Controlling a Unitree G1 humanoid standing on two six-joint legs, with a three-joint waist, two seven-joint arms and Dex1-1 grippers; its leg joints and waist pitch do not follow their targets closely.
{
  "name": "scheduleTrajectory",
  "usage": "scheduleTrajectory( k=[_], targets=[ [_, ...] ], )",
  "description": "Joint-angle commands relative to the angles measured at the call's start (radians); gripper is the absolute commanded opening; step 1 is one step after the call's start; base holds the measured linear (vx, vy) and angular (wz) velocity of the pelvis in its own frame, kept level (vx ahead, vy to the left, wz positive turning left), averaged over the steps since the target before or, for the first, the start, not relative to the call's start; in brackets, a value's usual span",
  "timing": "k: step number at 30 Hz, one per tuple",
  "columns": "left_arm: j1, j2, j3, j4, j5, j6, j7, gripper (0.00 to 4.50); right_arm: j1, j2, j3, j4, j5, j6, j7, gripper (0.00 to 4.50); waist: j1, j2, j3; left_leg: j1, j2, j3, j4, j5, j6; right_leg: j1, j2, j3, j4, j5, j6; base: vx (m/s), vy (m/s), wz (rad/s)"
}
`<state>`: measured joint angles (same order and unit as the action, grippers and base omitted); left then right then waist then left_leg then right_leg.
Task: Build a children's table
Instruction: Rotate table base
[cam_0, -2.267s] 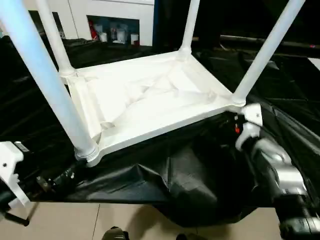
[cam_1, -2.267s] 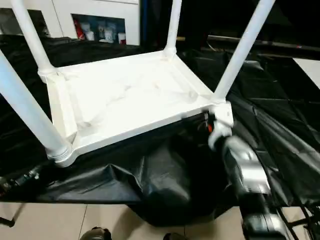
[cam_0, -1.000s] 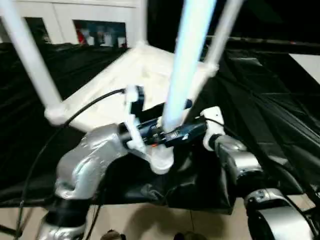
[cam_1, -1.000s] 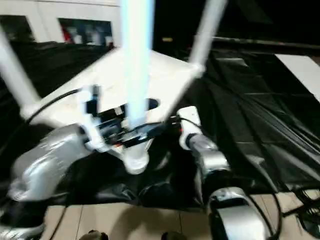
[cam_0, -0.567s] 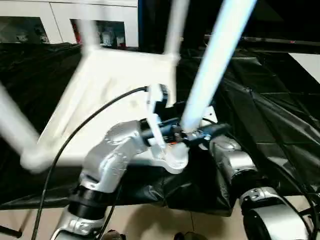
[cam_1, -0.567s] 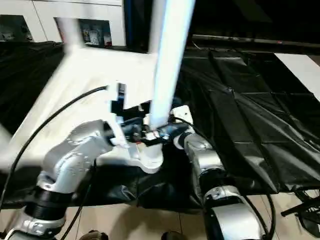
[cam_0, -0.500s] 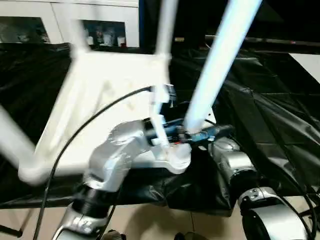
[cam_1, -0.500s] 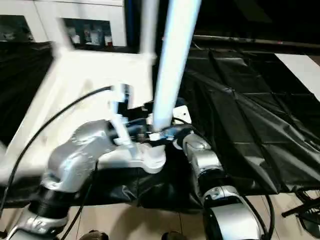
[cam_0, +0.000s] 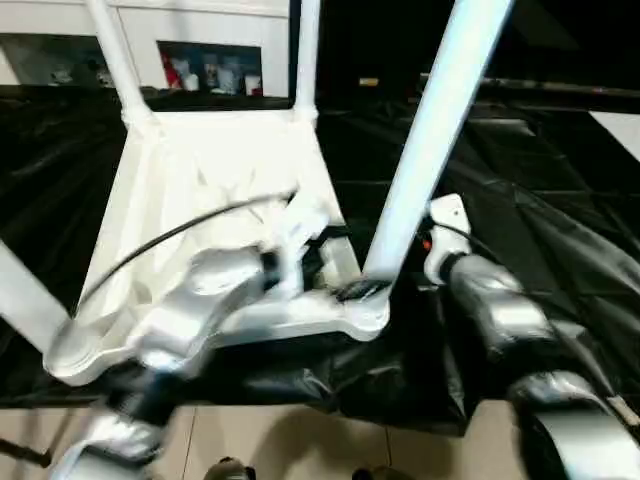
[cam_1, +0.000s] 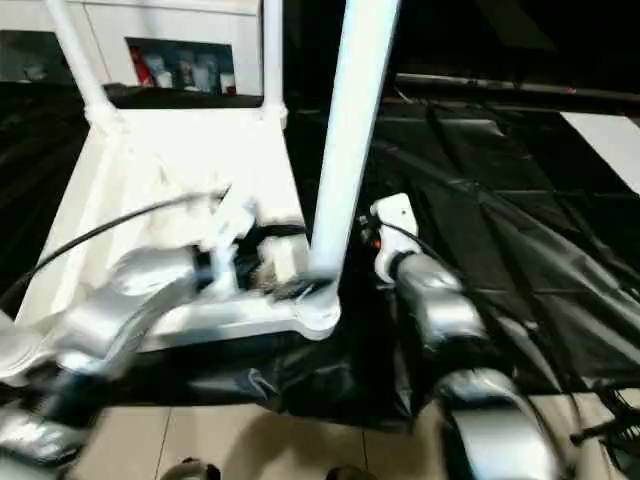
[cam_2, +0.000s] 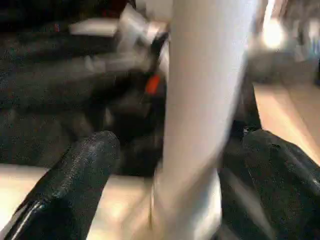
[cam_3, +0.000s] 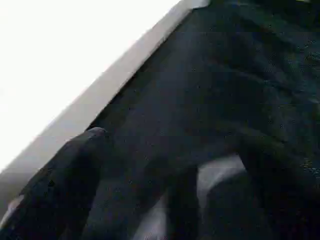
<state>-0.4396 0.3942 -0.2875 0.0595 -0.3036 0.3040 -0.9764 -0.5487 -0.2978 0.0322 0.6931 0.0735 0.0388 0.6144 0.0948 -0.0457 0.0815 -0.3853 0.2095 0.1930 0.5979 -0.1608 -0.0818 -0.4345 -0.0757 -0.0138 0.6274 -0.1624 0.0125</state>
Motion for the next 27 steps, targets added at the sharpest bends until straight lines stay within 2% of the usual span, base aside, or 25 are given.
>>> scheduleTrajectory(
  k=[1,2,3,4,6,9,10,12,13,14,15,18,22,27],
  targets=[
    [0.001,0.032,-0.033,-0.013,0.027,-0.004,-0.049,4.15,0.043,-0.056,0.036,-0.102,-0.003,0.023,0.105,4.50,0.005,0.013,-0.081,0.022,0.008,-0.002,-0.067,-0.258,0.010,0.056,-0.031,0.018,-0.068,-0.173,-0.207,0.000,0.000,0.00],
    [0.004,0.049,-0.049,-0.007,0.046,-0.020,-0.061,4.15,0.067,-0.082,0.043,-0.148,0.007,0.038,0.140,4.50,0.006,0.018,-0.078,0.023,0.007,-0.003,-0.068,-0.263,0.011,0.055,-0.029,0.018,-0.070,-0.177,-0.205,0.000,0.000,0.00],
    [0.005,0.058,-0.059,-0.003,0.058,-0.030,-0.067,4.15,0.080,-0.096,0.046,-0.174,0.014,0.047,0.158,4.50,0.009,0.017,-0.078,0.025,0.007,-0.004,-0.069,-0.271,0.015,0.056,-0.027,0.017,-0.073,-0.187,-0.199,0.000,0.000,0.00],
    [0.006,0.072,-0.081,0.015,0.094,-0.059,-0.079,4.02,0.127,-0.148,0.047,-0.276,0.041,0.091,0.219,4.50,0.010,0.015,-0.075,0.023,0.008,-0.005,-0.071,-0.285,0.016,0.056,-0.029,0.019,-0.075,-0.207,-0.195,0.000,0.000,0.00],
    [0.005,0.068,-0.086,0.030,0.110,-0.070,-0.074,3.76,0.160,-0.190,0.044,-0.351,0.058,0.124,0.263,4.50,0.015,0.017,-0.074,0.023,0.010,-0.005,-0.072,-0.300,0.011,0.055,-0.033,0.021,-0.077,-0.241,-0.184,0.000,0.000,0.00],
    [-0.003,0.073,-0.109,0.058,0.145,-0.093,-0.074,3.73,0.200,-0.250,0.043,-0.443,0.079,0.167,0.317,4.50,0.019,0.012,-0.072,0.023,0.009,-0.007,-0.073,-0.316,0.009,0.055,-0.033,0.021,-0.083,-0.284,-0.168,0.000,0.000,0.00],
    [-0.004,0.076,-0.119,0.067,0.159,-0.102,-0.075,3.51,0.222,-0.281,0.040,-0.500,0.098,0.197,0.342,4.50,0.019,0.018,-0.069,0.024,0.010,-0.008,-0.074,-0.323,0.011,0.052,-0.033,0.022,-0.086,-0.301,-0.162,0.000,0.000,0.00],
    [-0.003,0.080,-0.132,0.073,0.176,-0.098,-0.072,3.37,0.267,-0.339,0.029,-0.612,0.136,0.262,0.393,4.50,0.021,0.014,-0.070,0.023,0.010,-0.008,-0.073,-0.327,0.012,0.054,-0.033,0.022,-0.088,-0.317,-0.150,0.000,0.000,0.00],
    [-0.003,0.080,-0.134,0.074,0.177,-0.099,-0.072,3.29,0.270,-0.343,0.029,-0.620,0.139,0.267,0.397,4.50,0.021,0.013,-0.071,0.021,0.011,-0.010,-0.074,-0.325,0.015,0.054,-0.035,0.022,-0.087,-0.319,-0.150,0.000,0.000,0.00],
    [-0.005,0.081,-0.142,0.083,0.195,-0.100,-0.068,3.29,0.292,-0.375,0.025,-0.677,0.159,0.307,0.425,4.50,0.018,0.019,-0.070,0.018,0.010,-0.011,-0.075,-0.326,0.012,0.054,-0.036,0.021,-0.089,-0.334,-0.150,0.000,0.000,0.00],
    [-0.008,0.082,-0.149,0.095,0.215,-0.101,-0.061,3.08,0.310,-0.402,0.025,-0.724,0.176,0.342,0.448,4.50,0.019,0.014,-0.070,0.020,0.011,-0.012,-0.073,-0.323,0.016,0.054,-0.034,0.022,-0.090,-0.327,-0.146,0.000,0.000,0.00],
    [-0.012,0.083,-0.153,0.116,0.238,-0.106,-0.047,2.90,0.327,-0.430,0.027,-0.772,0.199,0.382,0.474,4.50,0.017,0.015,-0.069,0.016,0.009,-0.013,-0.073,-0.319,0.018,0.052,-0.035,0.021,-0.092,-0.356,-0.141,0.000,0.000,0.00],
    [-0.030,0.083,-0.150,0.169,0.261,-0.115,-0.036,2.51,0.358,-0.483,0.039,-0.857,0.246,0.460,0.512,4.50,0.021,0.015,-0.068,0.020,0.009,-0.015,-0.072,-0.339,0.014,0.046,-0.037,0.020,-0.099,-0.418,-0.127,0.000,0.000,0.00],
    [-0.031,0.082,-0.135,0.176,0.255,-0.108,-0.048,2.08,0.374,-0.501,0.042,-0.893,0.269,0.499,0.531,4.50,0.022,0.015,-0.068,0.018,0.010,-0.019,-0.074,-0.342,0.007,0.045,-0.038,0.019,-0.099,-0.434,-0.119,0.000,0.000,0.00]
  ],
)
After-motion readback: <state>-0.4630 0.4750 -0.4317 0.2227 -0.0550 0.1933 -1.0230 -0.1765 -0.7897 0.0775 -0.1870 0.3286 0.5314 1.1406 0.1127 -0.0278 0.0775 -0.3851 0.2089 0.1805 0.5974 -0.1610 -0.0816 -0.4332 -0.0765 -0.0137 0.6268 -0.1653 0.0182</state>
